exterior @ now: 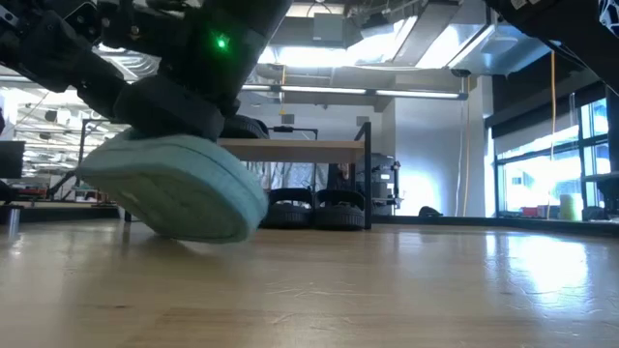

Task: Pick and place slides into the shelf
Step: Put the blue slipper under the shelf

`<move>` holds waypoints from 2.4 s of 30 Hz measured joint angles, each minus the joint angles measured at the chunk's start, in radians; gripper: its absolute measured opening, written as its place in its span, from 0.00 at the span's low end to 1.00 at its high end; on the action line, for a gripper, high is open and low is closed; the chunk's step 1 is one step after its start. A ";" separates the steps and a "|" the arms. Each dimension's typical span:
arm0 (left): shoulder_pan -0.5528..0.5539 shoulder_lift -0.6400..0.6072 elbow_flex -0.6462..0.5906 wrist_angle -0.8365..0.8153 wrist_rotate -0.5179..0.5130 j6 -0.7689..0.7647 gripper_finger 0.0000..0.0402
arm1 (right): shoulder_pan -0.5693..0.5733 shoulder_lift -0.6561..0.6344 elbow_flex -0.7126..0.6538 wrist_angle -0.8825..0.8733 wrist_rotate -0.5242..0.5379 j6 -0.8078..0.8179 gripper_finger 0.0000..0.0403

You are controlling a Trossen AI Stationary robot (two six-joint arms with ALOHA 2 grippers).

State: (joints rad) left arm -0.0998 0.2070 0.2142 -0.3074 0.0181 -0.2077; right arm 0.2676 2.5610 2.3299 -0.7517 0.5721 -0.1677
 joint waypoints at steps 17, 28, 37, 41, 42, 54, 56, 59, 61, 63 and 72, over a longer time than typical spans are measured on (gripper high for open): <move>0.000 0.000 0.000 -0.019 0.000 0.000 0.51 | 0.001 -0.001 0.000 -0.004 -0.081 0.007 0.39; 0.000 0.000 0.000 -0.014 0.032 -0.003 0.51 | 0.040 -0.040 0.022 -0.075 -0.077 0.014 0.61; -0.007 0.000 0.001 0.215 0.199 -0.052 0.51 | 0.100 -0.246 0.023 -0.515 -0.076 0.267 0.58; -0.019 0.000 0.002 0.325 0.211 -0.052 0.51 | 0.107 -0.310 0.022 -0.645 -0.065 0.313 0.55; -0.023 0.000 0.002 0.340 0.211 -0.052 0.51 | 0.107 -0.324 0.022 -0.662 -0.064 0.314 0.54; -0.045 0.000 0.002 0.363 0.212 -0.052 0.51 | 0.097 -0.414 0.021 -0.640 -0.050 0.260 0.48; -0.045 0.000 0.002 0.364 0.212 -0.052 0.51 | 0.088 -0.417 -0.002 -0.574 -0.051 0.232 0.47; -0.045 0.000 0.002 0.364 0.212 -0.052 0.51 | 0.064 -0.419 -0.078 -0.448 -0.096 0.172 0.47; -0.045 0.000 0.002 0.364 0.212 -0.052 0.51 | 0.044 -0.419 -0.149 -0.325 -0.167 0.114 0.47; -0.045 0.000 0.002 0.364 0.212 -0.052 0.51 | 0.026 -0.432 -0.229 -0.259 -0.245 0.080 0.47; -0.045 0.000 0.002 0.356 0.213 -0.053 0.51 | -0.037 -0.816 -0.877 0.223 -0.278 0.050 0.47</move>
State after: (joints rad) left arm -0.1448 0.2073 0.2157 0.0488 0.2310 -0.2604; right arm 0.2305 1.7451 1.4532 -0.5291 0.2936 -0.1181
